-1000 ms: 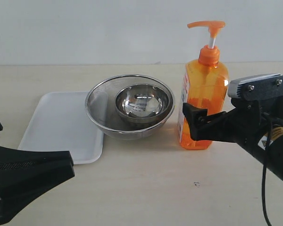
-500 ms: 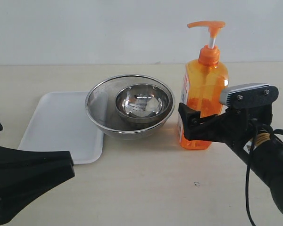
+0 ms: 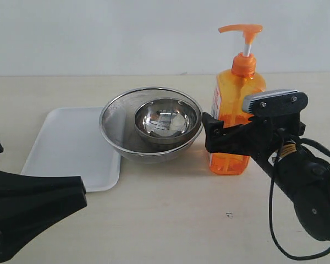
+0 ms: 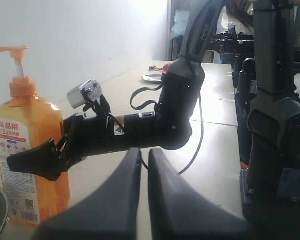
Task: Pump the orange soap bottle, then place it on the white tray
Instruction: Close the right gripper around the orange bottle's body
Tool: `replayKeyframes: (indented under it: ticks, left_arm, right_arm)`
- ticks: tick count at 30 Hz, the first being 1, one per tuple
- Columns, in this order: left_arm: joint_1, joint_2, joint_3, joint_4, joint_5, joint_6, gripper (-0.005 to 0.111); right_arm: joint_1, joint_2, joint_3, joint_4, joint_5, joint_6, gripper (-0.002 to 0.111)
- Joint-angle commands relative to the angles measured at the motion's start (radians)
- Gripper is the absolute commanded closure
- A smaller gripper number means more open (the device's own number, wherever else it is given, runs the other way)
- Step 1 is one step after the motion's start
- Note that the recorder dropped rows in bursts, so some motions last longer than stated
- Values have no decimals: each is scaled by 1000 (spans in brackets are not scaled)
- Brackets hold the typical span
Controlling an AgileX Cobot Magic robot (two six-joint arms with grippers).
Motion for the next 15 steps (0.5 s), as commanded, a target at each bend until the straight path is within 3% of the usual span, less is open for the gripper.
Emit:
replayKeyframes:
  ticks: [1,9,12,15]
  left_arm:
    - [0,-5,5,-1,3,4,102]
    - [0,-5,5,-1,3,4,102]
    - [0,-5,5,-1,3,4,102]
    - [0,-5,5,-1,3,4,102]
  right_arm:
    - [2,14,-13,11,12,-9,4]
    - [2,14,-13,64,4,-9,7]
    - [2,14,-14,86,4,-9,27]
    - [2,14,-14,85,13,-9,59]
